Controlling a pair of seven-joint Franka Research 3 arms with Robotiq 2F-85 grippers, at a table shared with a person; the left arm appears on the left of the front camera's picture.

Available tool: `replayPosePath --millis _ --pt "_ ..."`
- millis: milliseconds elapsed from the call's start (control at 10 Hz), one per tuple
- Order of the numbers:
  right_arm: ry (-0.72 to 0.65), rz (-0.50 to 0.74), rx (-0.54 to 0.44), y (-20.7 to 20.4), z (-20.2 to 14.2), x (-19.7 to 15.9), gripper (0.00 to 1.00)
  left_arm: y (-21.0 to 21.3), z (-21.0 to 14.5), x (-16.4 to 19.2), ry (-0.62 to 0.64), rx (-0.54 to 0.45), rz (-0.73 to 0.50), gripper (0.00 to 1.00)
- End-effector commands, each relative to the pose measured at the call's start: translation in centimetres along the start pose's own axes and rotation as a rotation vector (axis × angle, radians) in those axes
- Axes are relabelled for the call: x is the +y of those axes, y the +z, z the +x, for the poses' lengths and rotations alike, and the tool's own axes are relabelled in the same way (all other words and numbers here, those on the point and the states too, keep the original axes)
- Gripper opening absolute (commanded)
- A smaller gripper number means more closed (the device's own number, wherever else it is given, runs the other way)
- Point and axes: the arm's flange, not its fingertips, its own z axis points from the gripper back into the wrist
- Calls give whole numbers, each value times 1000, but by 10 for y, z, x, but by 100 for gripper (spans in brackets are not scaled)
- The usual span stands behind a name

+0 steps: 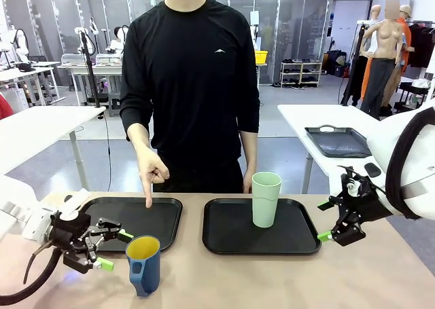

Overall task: Sort and store the cups by type.
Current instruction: Pick up the Handle plastic cup and place it into the empty Flat Tray.

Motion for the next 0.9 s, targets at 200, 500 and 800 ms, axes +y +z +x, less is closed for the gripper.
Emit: replayPosePath --millis 200,500,800 --pt "4 -1 1 -1 0 0 100 -16 -16 7 -11 -92 -2 100" --pt "4 -1 1 -1 0 0 100 -28 -23 10 -14 -126 -3 100" --pt "4 -1 1 -1 0 0 100 -43 -29 10 -14 -154 -23 100"
